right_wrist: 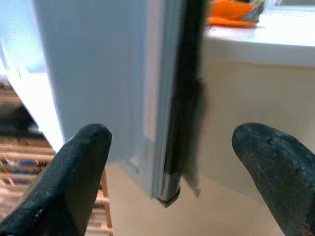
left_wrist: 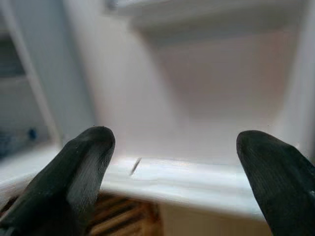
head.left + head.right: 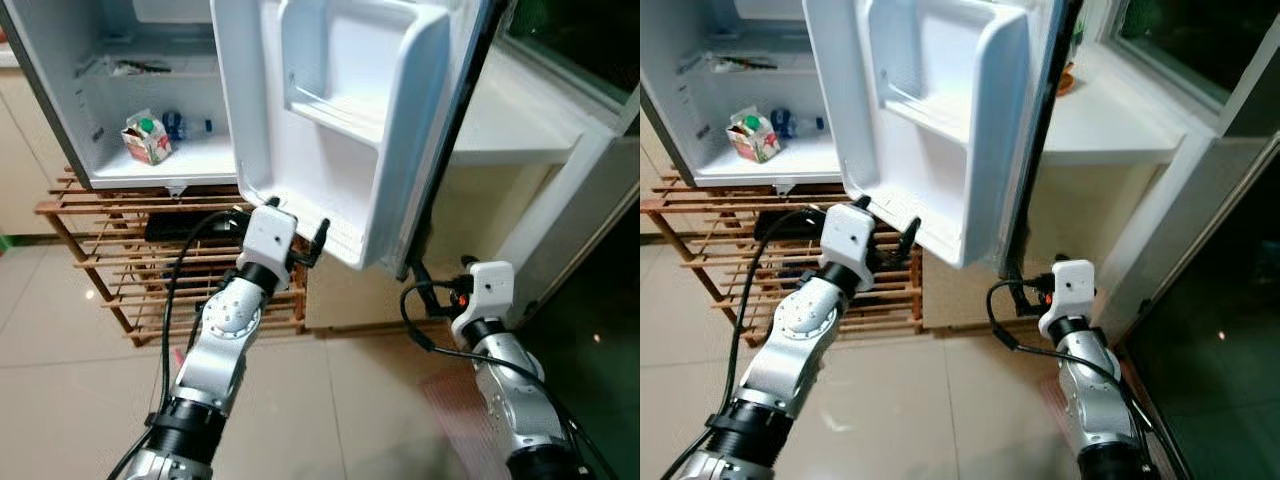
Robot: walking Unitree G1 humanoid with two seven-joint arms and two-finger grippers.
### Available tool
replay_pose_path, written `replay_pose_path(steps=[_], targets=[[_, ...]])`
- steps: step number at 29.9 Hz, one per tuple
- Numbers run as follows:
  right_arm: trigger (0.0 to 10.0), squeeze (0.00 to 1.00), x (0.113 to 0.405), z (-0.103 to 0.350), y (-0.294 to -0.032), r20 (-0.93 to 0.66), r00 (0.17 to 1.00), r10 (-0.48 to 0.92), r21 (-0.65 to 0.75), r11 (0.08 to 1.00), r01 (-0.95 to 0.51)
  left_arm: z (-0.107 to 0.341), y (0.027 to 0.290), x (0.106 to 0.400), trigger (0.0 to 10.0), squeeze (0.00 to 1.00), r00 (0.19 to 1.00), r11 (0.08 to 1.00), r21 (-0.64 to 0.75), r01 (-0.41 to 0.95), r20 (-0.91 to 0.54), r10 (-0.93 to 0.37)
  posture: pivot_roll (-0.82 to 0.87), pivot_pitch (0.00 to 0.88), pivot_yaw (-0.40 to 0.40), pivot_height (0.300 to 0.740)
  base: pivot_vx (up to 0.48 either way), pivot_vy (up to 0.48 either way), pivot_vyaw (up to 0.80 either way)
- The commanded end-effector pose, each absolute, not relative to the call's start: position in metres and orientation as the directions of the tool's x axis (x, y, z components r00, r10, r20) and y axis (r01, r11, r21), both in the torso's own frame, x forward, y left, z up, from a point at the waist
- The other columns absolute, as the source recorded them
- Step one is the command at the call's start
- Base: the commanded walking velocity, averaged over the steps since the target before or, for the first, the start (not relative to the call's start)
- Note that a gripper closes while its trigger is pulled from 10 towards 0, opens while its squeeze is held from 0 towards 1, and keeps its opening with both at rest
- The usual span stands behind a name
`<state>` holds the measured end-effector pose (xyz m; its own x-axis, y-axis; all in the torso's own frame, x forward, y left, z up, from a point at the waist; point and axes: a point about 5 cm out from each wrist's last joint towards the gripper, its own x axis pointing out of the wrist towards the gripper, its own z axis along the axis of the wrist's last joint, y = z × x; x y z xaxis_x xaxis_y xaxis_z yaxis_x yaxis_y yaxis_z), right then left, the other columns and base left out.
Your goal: Restocking fridge
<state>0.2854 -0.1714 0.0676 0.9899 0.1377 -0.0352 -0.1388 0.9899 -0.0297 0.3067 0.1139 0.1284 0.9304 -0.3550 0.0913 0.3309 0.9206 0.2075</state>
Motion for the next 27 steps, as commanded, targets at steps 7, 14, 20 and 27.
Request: replay_pose_path(steps=[7, 14, 20, 27], targets=[[10.0, 0.10, 0.303, 0.077, -0.207, -0.041, 0.999, -0.003, -0.140, 0.990, -0.003, 0.090, 0.116, 0.297, 10.0, 0.00, 0.900, 0.876, 0.216, 0.432, -0.041, -0.434, -0.03, 0.000, -0.047, 0.740, 0.000, 0.000, 0.00], [10.0, 0.10, 0.327, 0.106, -0.234, 0.019, 0.994, -0.104, -0.211, 0.972, 0.105, 0.056, 0.112, 0.296, 10.0, 0.00, 0.887, 0.866, 0.200, 0.458, -0.167, -0.430, -0.05, 0.000, -0.045, 0.740, 0.000, 0.000, 0.00], [10.0, 0.10, 0.342, 0.120, -0.248, 0.029, 0.989, -0.147, -0.264, 0.953, 0.149, 0.022, 0.121, 0.282, 10.0, 0.00, 0.875, 0.881, 0.162, 0.444, -0.289, -0.388, -0.05, 0.051, -0.050, 0.740, 0.000, 0.000, 0.00], [10.0, 0.10, 0.352, 0.130, -0.263, 0.004, 0.986, -0.166, -0.320, 0.934, 0.159, 0.037, 0.093, 0.274, 10.0, 0.00, 0.841, 0.833, 0.116, 0.541, -0.096, -0.533, -0.08, 0.110, -0.096, 0.740, 0.000, 0.000, 0.00]])
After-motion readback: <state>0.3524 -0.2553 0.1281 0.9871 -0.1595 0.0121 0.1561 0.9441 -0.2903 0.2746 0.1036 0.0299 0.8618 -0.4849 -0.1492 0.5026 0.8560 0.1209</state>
